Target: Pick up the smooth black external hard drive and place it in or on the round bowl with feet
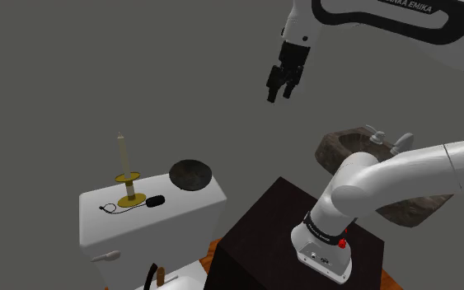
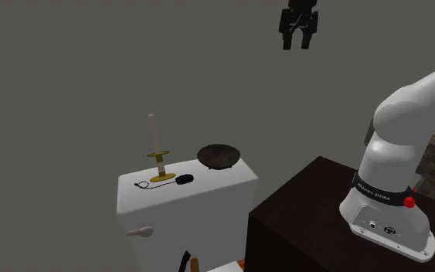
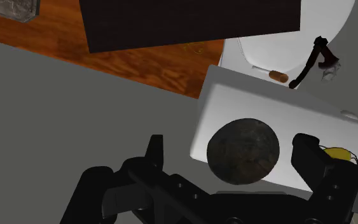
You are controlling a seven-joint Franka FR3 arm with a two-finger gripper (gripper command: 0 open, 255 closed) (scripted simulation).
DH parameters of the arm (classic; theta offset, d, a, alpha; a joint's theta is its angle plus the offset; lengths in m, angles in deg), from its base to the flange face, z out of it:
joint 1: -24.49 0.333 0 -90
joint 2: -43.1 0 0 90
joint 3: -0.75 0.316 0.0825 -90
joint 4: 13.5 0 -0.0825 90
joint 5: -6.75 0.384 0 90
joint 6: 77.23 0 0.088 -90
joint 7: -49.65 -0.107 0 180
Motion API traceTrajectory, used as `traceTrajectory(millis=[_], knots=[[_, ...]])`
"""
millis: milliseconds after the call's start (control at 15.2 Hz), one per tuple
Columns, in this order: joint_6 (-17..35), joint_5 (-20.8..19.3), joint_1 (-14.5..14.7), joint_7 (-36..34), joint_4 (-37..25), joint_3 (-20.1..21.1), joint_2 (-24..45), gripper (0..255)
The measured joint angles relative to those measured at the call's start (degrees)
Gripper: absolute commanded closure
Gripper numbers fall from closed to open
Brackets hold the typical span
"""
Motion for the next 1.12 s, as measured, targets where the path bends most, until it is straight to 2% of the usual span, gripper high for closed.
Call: traceTrajectory(millis=[132,462,924,1122], knots=[[1.2,0.1,0.2,0.3,0.8,0.0,0.3,0],[9.8,1.0,2.2,4.0,5.2,-0.2,3.8,0],[25.1,2.8,5.5,10.0,10.3,-0.2,12.8,0],[30.9,3.9,7.1,12.4,10.6,0.0,17.7,0]])
